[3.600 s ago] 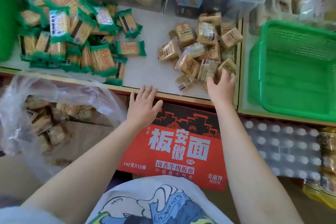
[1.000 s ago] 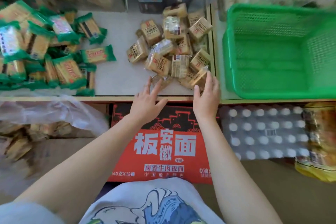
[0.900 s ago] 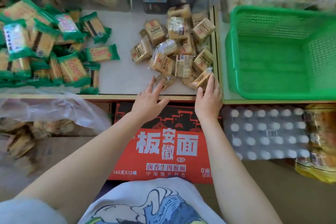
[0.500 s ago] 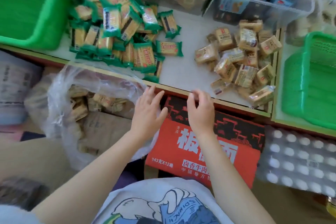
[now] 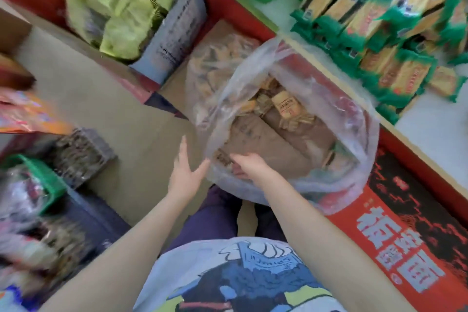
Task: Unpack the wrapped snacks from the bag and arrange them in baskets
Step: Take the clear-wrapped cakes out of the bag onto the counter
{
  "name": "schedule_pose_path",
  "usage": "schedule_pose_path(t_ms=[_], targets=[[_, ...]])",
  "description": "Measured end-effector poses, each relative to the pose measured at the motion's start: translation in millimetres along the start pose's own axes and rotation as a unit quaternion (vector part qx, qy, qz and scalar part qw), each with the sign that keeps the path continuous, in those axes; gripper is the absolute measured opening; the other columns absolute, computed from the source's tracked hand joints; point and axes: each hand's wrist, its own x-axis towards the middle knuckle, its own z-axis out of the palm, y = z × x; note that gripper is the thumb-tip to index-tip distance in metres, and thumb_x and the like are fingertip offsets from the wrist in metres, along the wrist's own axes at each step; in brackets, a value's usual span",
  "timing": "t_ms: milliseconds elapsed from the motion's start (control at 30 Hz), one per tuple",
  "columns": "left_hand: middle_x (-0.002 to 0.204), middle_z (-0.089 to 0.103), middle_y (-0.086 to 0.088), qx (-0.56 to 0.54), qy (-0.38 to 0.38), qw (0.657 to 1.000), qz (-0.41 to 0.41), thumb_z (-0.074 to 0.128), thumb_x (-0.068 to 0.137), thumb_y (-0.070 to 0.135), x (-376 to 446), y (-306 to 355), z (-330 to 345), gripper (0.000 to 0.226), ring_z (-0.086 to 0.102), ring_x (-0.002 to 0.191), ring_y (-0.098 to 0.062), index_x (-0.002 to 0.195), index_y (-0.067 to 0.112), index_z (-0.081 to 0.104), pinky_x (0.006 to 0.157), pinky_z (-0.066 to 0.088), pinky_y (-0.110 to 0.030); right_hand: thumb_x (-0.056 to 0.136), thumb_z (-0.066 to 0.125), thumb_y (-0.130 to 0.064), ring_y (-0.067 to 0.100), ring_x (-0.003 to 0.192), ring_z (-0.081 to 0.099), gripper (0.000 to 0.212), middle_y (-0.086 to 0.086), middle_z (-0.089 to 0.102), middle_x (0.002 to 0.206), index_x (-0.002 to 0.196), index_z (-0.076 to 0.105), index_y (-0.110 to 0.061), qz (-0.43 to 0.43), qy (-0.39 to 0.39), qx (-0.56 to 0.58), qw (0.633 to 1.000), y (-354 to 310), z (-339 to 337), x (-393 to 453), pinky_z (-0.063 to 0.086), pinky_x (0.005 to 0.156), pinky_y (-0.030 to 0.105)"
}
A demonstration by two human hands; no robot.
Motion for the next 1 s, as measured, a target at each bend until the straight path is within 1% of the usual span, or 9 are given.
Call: schedule_pose_path(t_ms=[67, 167, 300, 400, 500, 633, 767, 900, 1000], targets=[[0.163, 0.026, -0.003, -0.081, -0.008, 0.995, -0.058, 0.074, 0.086, 0.046, 5, -10, 4, 0.106, 0.035, 0.145, -0.022, 0.159, 0.034, -0.002, 0.116, 0.034, -0.04, 0.096, 0.064, -0.041, 0.03, 0.116, 0.062, 0.058, 0.014, 0.064, 0.124, 0.138, 0.051, -0.004, 0.022, 0.0, 0.012, 1.0, 7, 15, 11, 0.049, 0.105, 0.045], [0.154, 0.041, -0.009, -0.18, -0.059, 0.967, -0.17, 0.081, 0.077, 0.051, 19, -14, 14, 0.11, 0.044, 0.139, -0.025, 0.16, 0.028, 0.012, 0.111, 0.042, -0.046, 0.1, 0.056, -0.042, 0.024, 0.12, 0.058, 0.04, 0.004, 0.064, 0.128, 0.13, 0.061, -0.016, 0.013, -0.016, -0.04, 0.999, 17, 28, 16, 0.045, 0.106, 0.039], [0.126, 0.059, -0.006, -0.236, -0.068, 0.94, -0.238, 0.078, 0.085, 0.034, 34, -11, 30, 0.069, 0.06, 0.114, -0.024, 0.145, 0.013, 0.048, 0.098, 0.049, -0.034, 0.101, 0.052, -0.017, 0.022, 0.098, 0.066, 0.03, 0.009, 0.072, 0.112, 0.128, 0.065, -0.015, 0.02, -0.043, -0.04, 0.998, 30, 31, 16, 0.049, 0.092, 0.034], [0.101, 0.07, -0.01, -0.324, -0.042, 0.898, -0.294, 0.075, 0.089, 0.022, 33, -17, 34, 0.039, 0.066, 0.088, -0.024, 0.121, 0.001, 0.065, 0.078, 0.052, -0.031, 0.101, 0.056, -0.032, 0.018, 0.089, 0.067, 0.026, 0.008, 0.073, 0.104, 0.118, 0.066, -0.015, -0.012, -0.044, -0.009, 0.999, 37, 26, 2, 0.051, 0.092, 0.035], [0.095, 0.074, -0.012, -0.404, -0.093, 0.87, -0.268, 0.065, 0.097, 0.02, 21, -16, 25, 0.02, 0.07, 0.088, -0.025, 0.104, 0.002, 0.071, 0.08, 0.056, -0.034, 0.096, 0.063, -0.045, 0.013, 0.092, 0.069, 0.036, 0.0, 0.072, 0.106, 0.12, 0.064, -0.018, -0.07, -0.056, -0.018, 0.996, 36, 18, -16, 0.053, 0.089, 0.027], [0.077, 0.063, -0.005, -0.458, -0.131, 0.85, -0.223, 0.053, 0.103, 0.017, 5, 5, 15, 0.022, 0.063, 0.07, -0.017, 0.088, 0.007, 0.065, 0.065, 0.056, -0.026, 0.086, 0.074, -0.049, 0.009, 0.109, 0.067, 0.054, -0.006, 0.068, 0.12, 0.132, 0.061, -0.023, -0.11, -0.063, -0.059, 0.99, 31, 13, -31, 0.053, 0.097, 0.03], [0.091, 0.059, -0.018, -0.498, -0.178, 0.823, -0.208, 0.058, 0.095, 0.02, -6, 31, 1, 0.021, 0.062, 0.083, -0.031, 0.105, 0.002, 0.062, 0.092, 0.051, -0.047, 0.101, 0.053, -0.043, 0.014, 0.098, 0.068, 0.034, -0.001, 0.072, 0.105, 0.123, 0.064, -0.019, -0.097, -0.065, 0.037, 0.992, 15, 7, -49, 0.051, 0.096, 0.032], [0.123, 0.064, -0.019, -0.425, -0.189, 0.876, -0.125, 0.077, 0.083, 0.02, -19, 49, -4, 0.056, 0.069, 0.104, -0.031, 0.13, 0.0, 0.054, 0.089, 0.059, -0.045, 0.106, 0.035, -0.037, 0.019, 0.091, 0.066, 0.042, 0.003, 0.073, 0.096, 0.125, 0.065, -0.015, -0.081, -0.088, 0.093, 0.988, 5, -5, -65, 0.045, 0.1, 0.039], [0.106, 0.07, -0.014, -0.358, -0.106, 0.919, -0.129, 0.082, 0.081, 0.017, -27, 62, 3, 0.037, 0.072, 0.088, -0.025, 0.111, 0.006, 0.065, 0.066, 0.059, -0.032, 0.106, 0.026, -0.045, 0.018, 0.087, 0.067, 0.051, 0.007, 0.073, 0.094, 0.115, 0.068, -0.017, -0.09, -0.113, 0.098, 0.985, 1, -13, -79, 0.044, 0.082, 0.033]])
